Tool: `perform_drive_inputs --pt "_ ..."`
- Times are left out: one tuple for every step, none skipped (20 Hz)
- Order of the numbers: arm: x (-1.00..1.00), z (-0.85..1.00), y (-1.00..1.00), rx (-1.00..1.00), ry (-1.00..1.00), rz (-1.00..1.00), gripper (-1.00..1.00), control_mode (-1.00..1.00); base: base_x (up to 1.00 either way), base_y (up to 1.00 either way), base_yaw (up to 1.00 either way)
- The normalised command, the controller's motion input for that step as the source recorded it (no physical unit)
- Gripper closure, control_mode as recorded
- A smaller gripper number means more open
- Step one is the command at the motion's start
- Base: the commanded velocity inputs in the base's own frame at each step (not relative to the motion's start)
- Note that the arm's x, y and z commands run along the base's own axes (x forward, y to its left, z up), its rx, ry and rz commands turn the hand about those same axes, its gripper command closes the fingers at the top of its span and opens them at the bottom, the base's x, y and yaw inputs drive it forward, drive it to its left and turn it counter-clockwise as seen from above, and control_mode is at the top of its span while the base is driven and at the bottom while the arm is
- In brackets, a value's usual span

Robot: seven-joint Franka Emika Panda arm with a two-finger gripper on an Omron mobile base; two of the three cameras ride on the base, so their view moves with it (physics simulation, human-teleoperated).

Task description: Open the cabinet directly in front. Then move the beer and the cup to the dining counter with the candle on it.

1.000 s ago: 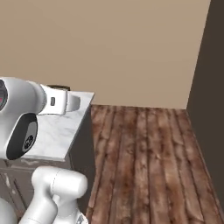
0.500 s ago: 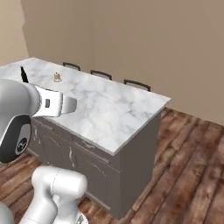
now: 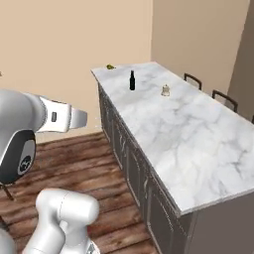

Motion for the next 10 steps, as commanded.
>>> perform_drive_inputs --pt "0.0 0.0 0.0 0.0 0.0 0.0 -1.0 1.0 -0.15 0.0 0.87" --pt "0.0 0.0 0.0 0.0 0.0 0.0 -1.0 1.0 -0.14 0.0 0.87" --pt "0.0 0.0 0.0 0.0 0.0 0.0 -1.0 1.0 -0.15 0.0 0.86" --pt "0.0 0.0 0.0 0.0 0.0 0.0 -1.0 1.0 -0.14 0.0 0.85" --pt "0.0 0.0 0.0 0.0 0.0 0.0 -1.0 1.0 -0.14 0.0 0.84" --pt "0.0 0.0 0.0 0.0 0.0 0.0 -1.0 1.0 -0.15 0.0 0.83" --pt "0.0 0.0 0.0 0.0 0.0 0.0 -1.0 1.0 -0.15 0.0 0.81" --pt "0.0 0.0 0.0 0.0 0.0 0.0 -1.0 1.0 -0.18 0.0 0.78" --pt "0.0 0.0 0.0 0.0 0.0 0.0 -1.0 1.0 -0.43 0.03 0.69" --pt "0.0 0.0 0.0 0.0 0.0 0.0 -1.0 1.0 -0.59 0.16 0.63"
